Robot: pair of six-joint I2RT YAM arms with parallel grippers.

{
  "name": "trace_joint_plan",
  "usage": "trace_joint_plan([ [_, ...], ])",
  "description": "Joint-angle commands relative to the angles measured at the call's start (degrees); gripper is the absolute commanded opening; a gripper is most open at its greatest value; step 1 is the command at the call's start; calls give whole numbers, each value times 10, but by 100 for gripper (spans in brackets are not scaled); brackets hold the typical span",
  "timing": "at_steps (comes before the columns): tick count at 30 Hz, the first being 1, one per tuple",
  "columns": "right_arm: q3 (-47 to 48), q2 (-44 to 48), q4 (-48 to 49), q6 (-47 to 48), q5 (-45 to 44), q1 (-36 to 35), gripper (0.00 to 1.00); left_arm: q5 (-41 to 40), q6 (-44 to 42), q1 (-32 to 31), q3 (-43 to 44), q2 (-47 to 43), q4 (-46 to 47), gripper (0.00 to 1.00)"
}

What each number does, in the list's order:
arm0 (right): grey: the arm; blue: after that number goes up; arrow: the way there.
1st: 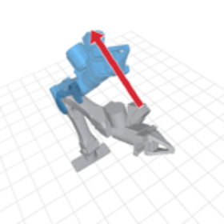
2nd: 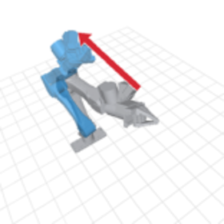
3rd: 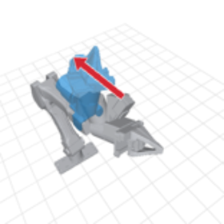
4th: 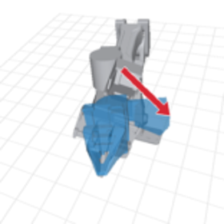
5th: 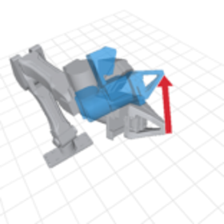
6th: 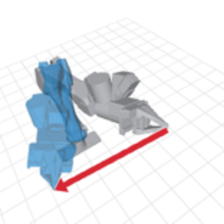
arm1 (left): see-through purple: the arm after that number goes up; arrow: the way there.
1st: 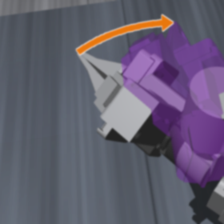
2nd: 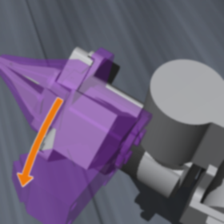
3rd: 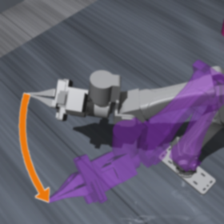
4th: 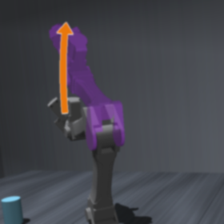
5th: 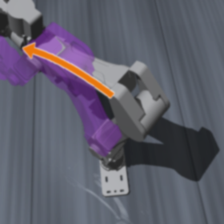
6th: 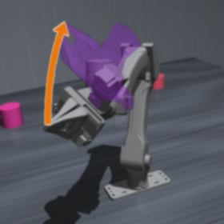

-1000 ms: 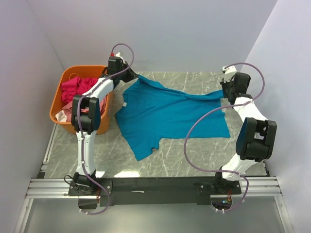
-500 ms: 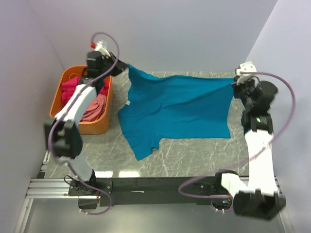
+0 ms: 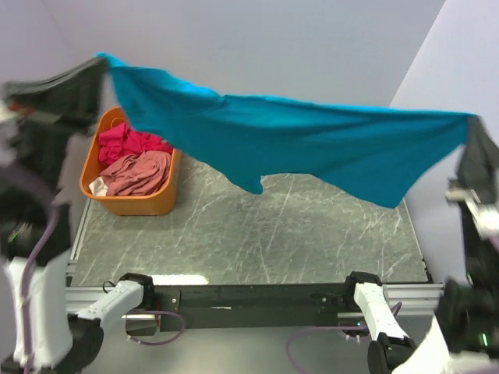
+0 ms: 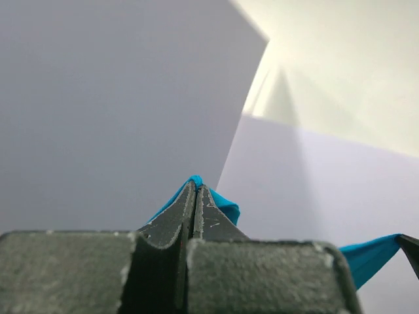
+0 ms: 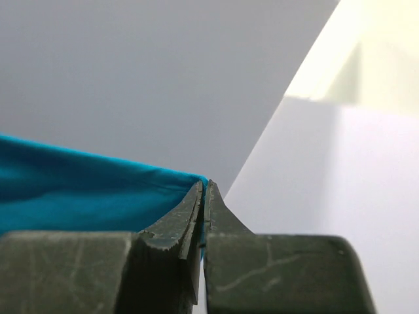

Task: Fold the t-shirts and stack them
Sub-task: Flatten the tshirt out

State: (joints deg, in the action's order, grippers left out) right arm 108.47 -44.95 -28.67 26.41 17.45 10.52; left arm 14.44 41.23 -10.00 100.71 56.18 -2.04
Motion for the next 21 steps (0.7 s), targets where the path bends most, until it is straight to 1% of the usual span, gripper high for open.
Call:
trace_joint_plan([
  [1, 78, -10, -55, -19, -22, 0, 0, -25, 6, -1, 45, -19, -28, 1],
  [2, 116, -17, -59, -22, -29, -1, 0, -25, 9, -1, 53, -26, -31, 1],
  [5, 168, -22, -64, -26, -37, -1, 0, -22, 16, -1, 78, -32, -32, 1],
  [8, 179, -24, -59, -25, -46, -1, 0, -21, 20, -1, 89, -38, -31, 1],
  [11, 157, -18, -47, -18, -58, -1, 0, -21, 19, -1, 78, -40, -28, 1],
  [15, 55, 8, -19, -10, -66, -1, 0, -22, 17, -1, 23, -42, -17, 1],
  [16, 32, 14, -11, -7, -66, -1, 0, -22, 14, -1, -5, -42, -14, 1],
  [17, -14, 25, 3, -5, -67, -1, 0, -23, 12, -1, -20, -41, -7, 1],
  [18, -39, 30, 12, -3, -69, -1, 0, -24, 12, -1, -36, -38, -2, 0],
  [19, -65, 35, 30, 0, -72, -1, 0, -23, 10, -1, -71, -37, 5, 0],
  [20, -116, 46, 38, 0, -71, -1, 0, -23, 10, -1, -91, -35, 17, 0],
  [21, -146, 52, 47, 2, -70, -1, 0, -23, 12, -1, -113, -31, 31, 0],
])
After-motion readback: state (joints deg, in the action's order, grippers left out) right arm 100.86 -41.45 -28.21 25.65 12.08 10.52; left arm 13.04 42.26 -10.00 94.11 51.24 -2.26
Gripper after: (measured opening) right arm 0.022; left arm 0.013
